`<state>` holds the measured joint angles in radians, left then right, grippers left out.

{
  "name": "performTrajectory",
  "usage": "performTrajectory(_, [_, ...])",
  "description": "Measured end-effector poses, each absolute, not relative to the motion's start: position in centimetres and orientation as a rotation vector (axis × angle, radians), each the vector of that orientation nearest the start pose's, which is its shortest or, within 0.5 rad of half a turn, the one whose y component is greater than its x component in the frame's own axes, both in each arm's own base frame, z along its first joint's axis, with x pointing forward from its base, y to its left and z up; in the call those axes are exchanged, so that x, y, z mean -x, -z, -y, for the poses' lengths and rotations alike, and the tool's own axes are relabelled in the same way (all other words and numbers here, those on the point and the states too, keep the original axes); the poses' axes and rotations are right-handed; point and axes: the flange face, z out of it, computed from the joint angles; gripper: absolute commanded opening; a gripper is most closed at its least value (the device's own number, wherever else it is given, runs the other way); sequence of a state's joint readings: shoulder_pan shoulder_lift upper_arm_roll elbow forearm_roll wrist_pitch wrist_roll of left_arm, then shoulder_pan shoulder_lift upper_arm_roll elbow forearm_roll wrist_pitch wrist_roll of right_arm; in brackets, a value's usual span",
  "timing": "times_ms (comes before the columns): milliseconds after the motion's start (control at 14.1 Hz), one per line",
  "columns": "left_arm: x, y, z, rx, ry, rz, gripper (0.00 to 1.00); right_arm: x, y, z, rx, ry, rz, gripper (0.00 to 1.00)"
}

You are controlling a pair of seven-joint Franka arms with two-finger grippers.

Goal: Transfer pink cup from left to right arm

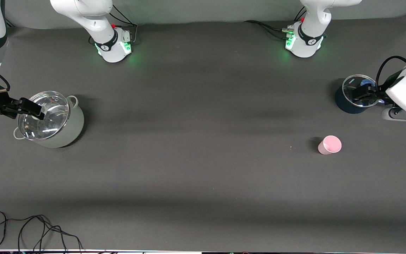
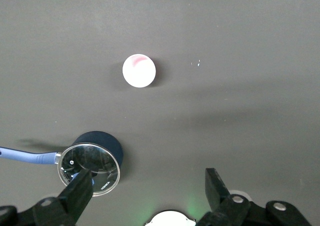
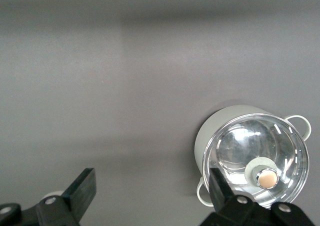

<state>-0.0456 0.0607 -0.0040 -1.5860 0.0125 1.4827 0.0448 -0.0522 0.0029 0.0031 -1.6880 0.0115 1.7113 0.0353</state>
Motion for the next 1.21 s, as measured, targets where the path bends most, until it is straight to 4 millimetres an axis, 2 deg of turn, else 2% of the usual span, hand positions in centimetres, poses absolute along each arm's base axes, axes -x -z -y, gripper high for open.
performTrajectory(854, [-56.5, -57.6, 2.6, 3.115, -0.213, -0.154, 1.00, -56.4, -57.9, 2.7, 3.127, 0.032, -0.135, 1.00])
performTrajectory(996, [-57.0, -57.8, 2.6, 3.115, -0.157, -0.249, 1.00, -56.4, -57.9, 2.9, 3.127, 0.032, -0.140, 1.00])
performTrajectory(1209, [-57.8, -58.3, 1.7, 3.089, -0.097, -0.524, 1.00, -56.4, -57.9, 2.9, 3.127, 0.032, -0.142, 1.00])
